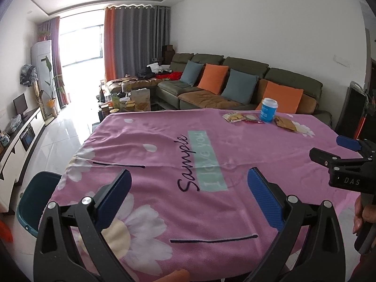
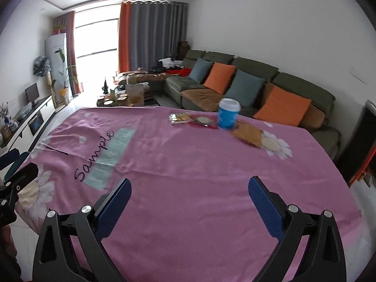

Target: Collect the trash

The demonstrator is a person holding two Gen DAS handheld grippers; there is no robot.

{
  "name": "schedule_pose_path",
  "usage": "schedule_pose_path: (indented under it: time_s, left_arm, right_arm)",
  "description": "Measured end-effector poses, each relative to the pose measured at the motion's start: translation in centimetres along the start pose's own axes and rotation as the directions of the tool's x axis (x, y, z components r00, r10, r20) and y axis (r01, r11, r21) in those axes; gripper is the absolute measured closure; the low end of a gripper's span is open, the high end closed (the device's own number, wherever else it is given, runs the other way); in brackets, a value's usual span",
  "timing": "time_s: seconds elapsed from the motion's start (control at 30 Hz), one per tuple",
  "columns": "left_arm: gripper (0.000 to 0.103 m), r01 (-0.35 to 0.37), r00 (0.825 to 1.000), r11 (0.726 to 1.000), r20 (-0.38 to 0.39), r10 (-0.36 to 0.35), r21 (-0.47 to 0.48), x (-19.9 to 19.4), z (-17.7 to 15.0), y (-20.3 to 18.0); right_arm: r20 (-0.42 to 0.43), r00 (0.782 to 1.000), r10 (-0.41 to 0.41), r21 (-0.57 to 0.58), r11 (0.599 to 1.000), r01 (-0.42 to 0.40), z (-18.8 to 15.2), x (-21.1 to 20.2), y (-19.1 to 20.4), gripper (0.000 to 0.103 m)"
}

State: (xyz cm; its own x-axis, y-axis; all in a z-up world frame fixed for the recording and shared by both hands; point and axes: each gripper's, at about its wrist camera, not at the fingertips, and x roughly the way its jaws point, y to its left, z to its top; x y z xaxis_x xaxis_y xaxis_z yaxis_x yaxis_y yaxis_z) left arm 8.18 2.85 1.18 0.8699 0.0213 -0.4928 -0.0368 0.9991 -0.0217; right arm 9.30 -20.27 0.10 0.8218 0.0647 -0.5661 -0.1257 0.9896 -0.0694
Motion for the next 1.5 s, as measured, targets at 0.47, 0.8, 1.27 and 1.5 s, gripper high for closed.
schedule_pose_path:
  time_s: [0.47, 0.8, 1.27, 1.5]
  left_arm:
    - [0.006, -0.025, 0.998, 0.999, 0.056, 0.027, -0.041, -3.5, -3.1, 1.4]
    - [0.006, -0.077, 0.980, 0.992, 0.175, 0.095, -0.104, -7.4, -4.9, 3.3]
    - [0.006, -0.105, 0.941, 0.992, 0.315, 0.123, -0.074, -11.2, -6.4, 2.2]
    - [0.006, -0.076, 0.949, 0.995, 0.301, 0.090, -0.060, -11.0, -6.8, 1.5]
  right_arm:
    - [0.035, 0.997, -0.063, 0.044, 0.997, 0.061, -2.7, -2.0, -0.1, 0.007]
    - [0.160, 0.984, -0.076, 0.039, 0.997, 0.071, -3.9, -5.2, 1.8, 0.007]
    - [0.327, 0.944, -0.049, 0.034, 0.999, 0.040, -6.4, -9.4, 4.0, 0.007]
    - [0.349, 0.935, -0.060, 0.068, 0.997, 0.038, -7.4, -10.0, 4.1, 0.007]
